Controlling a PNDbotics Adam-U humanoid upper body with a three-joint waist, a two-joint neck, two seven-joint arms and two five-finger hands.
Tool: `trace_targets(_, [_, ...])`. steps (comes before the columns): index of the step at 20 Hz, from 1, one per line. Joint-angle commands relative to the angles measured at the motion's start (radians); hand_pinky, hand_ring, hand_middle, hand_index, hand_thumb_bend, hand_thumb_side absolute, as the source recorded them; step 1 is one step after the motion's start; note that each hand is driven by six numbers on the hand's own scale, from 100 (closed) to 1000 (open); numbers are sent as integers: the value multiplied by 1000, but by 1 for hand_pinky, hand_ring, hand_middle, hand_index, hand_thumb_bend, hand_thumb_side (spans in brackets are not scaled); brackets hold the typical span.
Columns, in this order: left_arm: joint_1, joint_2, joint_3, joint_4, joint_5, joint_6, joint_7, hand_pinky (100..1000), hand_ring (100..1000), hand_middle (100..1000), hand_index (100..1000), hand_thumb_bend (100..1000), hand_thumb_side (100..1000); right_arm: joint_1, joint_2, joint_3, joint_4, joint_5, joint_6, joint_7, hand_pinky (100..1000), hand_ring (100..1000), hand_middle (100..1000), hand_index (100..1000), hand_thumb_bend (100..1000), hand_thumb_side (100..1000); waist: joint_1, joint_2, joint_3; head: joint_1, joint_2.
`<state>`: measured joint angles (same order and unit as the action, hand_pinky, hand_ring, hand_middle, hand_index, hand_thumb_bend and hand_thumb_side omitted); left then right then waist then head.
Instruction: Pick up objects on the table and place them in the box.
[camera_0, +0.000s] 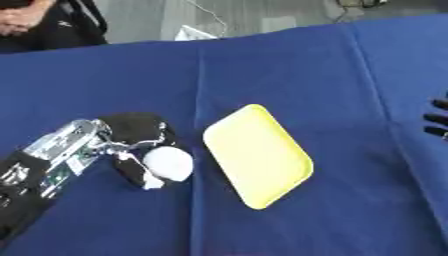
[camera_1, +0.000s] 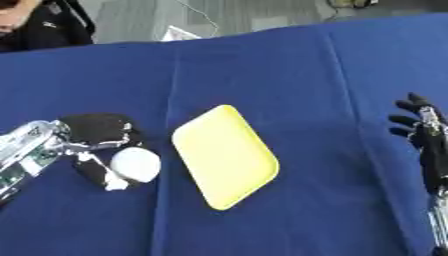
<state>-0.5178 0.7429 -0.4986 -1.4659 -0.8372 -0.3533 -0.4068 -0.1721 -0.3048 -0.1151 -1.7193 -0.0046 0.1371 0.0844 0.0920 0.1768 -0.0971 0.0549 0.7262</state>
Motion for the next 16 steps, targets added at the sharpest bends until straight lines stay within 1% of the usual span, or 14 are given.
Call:
trace_targets(1, [-7,17,1,3,-13,4,0,888,734,648,759,355,614,-5,-14,-3,-19,2,-1,4,774,794,843,956,100,959,-6,-11,-1,6,-3])
trace_targets(4, [-7,20,2,2,-10,5,-4,888,734,646,756,336,601,-5,-14,-3,-19,2,0,4,774,794,843,956,100,959,-6,-12,-1,7,-3])
trace_targets(5, [-7,22,2,1,-8,6,-5,888,734,646,757,344,607,-5,-14,-3,-19,2,0,5,774,794,843,956,100,959,-6,-12,-1,7,-3])
trace_targets(6, [-8,27,4,-2,-9,8,-6,889,735,648,756,330,590,-5,-14,-3,-19,2,0,5,774,794,843,956,100,959,-5,-12,-1,7,-4])
trace_targets(8, [-6,42,12,-13,8,15,-6,888,733,645,755,334,583,-5,-14,-3,-18,3,0,5,774,794,843,956,100,959,-5,-12,0,6,-4])
trace_targets(11, [-1,78,34,-47,53,40,-5,888,732,646,755,336,567,-4,-15,-4,-18,3,0,4,774,794,843,956,100,959,-4,-14,1,5,-3])
trace_targets(12, [-1,88,41,-60,66,51,-7,889,733,646,755,337,549,-3,-15,-4,-17,3,0,4,774,794,843,956,100,960,-3,-14,2,5,-3])
trace_targets(13, [1,98,48,-73,77,61,-9,889,733,646,755,338,552,-3,-15,-3,-17,3,0,5,774,794,843,956,100,958,-3,-14,2,5,-3])
trace_targets(16, [5,112,58,-101,96,85,-18,889,735,649,756,333,541,-3,-15,-4,-17,4,0,5,774,794,843,956,100,960,-3,-14,2,4,-4])
